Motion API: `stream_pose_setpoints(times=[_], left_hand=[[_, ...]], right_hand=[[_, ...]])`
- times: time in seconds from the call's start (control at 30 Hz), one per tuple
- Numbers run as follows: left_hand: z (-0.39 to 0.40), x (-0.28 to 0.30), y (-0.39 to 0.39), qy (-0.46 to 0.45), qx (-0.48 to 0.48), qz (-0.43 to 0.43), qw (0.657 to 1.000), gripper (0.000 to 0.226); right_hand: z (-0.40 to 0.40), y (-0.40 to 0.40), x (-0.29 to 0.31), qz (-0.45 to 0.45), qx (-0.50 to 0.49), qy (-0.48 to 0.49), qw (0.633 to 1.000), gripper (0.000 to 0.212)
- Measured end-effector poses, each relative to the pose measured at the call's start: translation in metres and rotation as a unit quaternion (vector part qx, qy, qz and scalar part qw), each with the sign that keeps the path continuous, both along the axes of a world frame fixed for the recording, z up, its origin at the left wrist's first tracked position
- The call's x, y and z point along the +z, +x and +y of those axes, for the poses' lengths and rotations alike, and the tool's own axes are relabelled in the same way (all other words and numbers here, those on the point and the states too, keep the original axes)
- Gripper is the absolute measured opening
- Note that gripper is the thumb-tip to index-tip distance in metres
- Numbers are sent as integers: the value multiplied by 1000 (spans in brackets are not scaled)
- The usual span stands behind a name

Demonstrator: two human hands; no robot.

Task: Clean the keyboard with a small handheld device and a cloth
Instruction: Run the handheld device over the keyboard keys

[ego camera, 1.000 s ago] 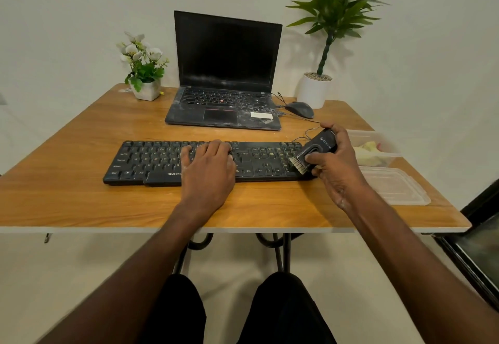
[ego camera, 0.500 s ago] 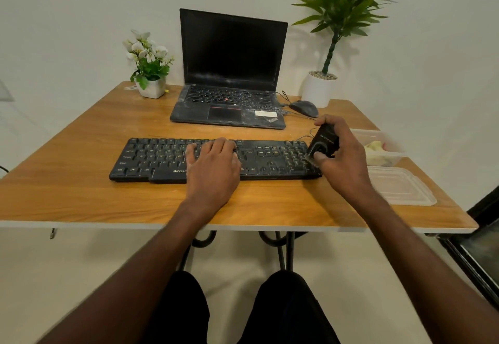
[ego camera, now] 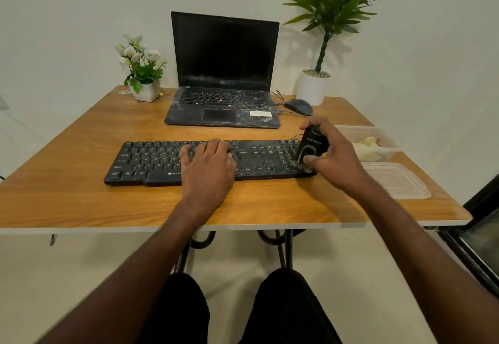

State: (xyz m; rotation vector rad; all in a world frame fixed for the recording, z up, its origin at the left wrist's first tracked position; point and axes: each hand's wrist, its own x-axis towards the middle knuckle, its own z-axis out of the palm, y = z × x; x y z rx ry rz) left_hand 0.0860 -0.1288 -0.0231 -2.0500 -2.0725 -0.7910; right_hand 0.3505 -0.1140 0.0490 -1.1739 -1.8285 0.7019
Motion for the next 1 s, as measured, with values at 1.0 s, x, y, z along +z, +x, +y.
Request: stream_pose_setpoints(times=[1.0], left_hand=[[3,-4,-2,8,2,3,1000,34]], right_hand=[[-5,19,18,-36,-64,-80,994,74]])
